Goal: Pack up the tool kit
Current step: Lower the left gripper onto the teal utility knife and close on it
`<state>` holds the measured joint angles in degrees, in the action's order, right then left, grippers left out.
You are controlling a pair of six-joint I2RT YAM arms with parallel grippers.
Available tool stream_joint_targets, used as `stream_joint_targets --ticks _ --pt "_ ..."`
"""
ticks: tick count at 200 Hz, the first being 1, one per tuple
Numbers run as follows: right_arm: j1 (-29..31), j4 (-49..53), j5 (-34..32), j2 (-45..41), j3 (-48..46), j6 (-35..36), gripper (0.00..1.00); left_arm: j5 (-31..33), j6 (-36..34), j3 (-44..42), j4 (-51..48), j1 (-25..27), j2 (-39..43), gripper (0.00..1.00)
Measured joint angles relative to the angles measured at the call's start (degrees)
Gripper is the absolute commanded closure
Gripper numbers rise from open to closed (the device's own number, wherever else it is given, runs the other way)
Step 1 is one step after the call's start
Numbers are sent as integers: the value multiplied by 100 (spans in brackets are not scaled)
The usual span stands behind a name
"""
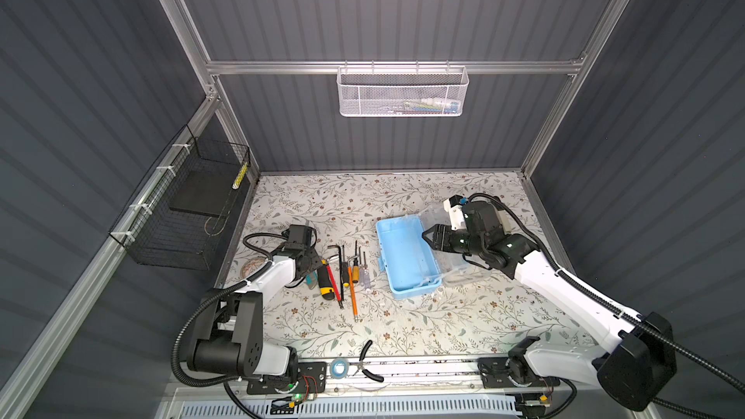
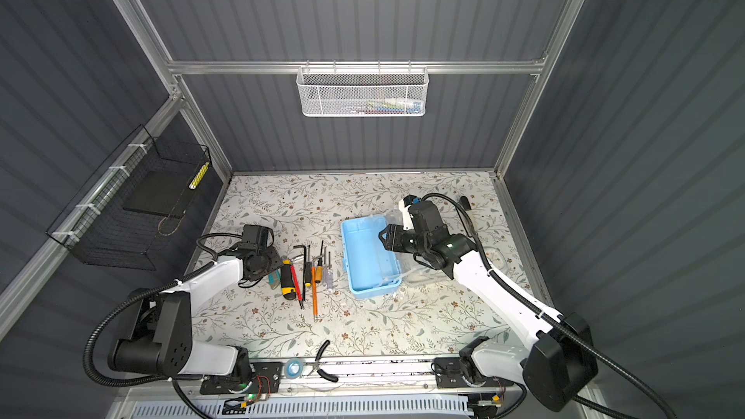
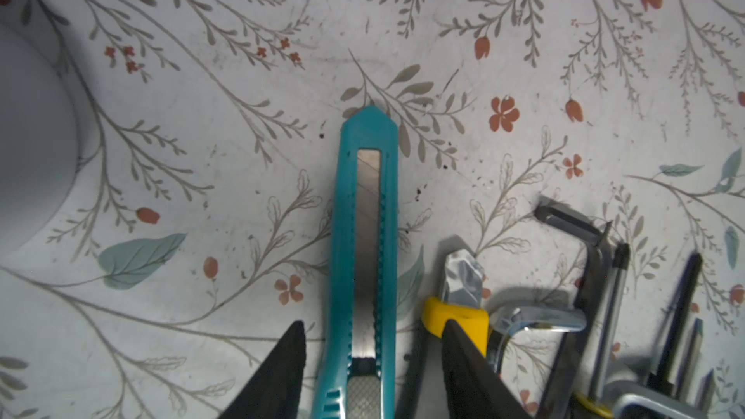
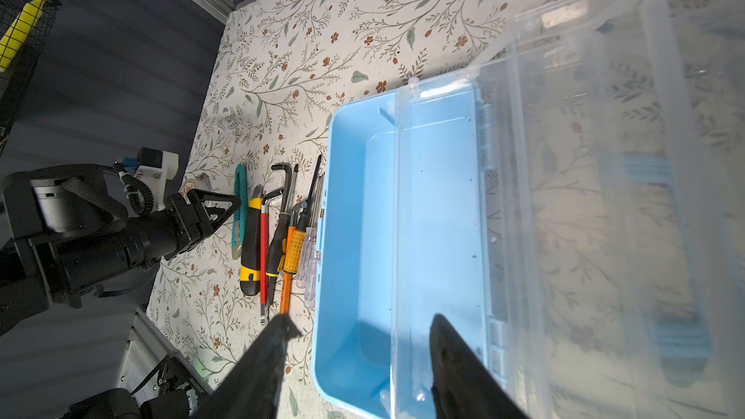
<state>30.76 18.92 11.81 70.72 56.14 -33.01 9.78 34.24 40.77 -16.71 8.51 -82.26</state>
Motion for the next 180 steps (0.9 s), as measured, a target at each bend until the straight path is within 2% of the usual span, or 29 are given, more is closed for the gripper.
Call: stream_joint_targets --ticks 180 --pt "2 -133 22 289 0 -20 43 -317 -258 -83 400 -186 -326 54"
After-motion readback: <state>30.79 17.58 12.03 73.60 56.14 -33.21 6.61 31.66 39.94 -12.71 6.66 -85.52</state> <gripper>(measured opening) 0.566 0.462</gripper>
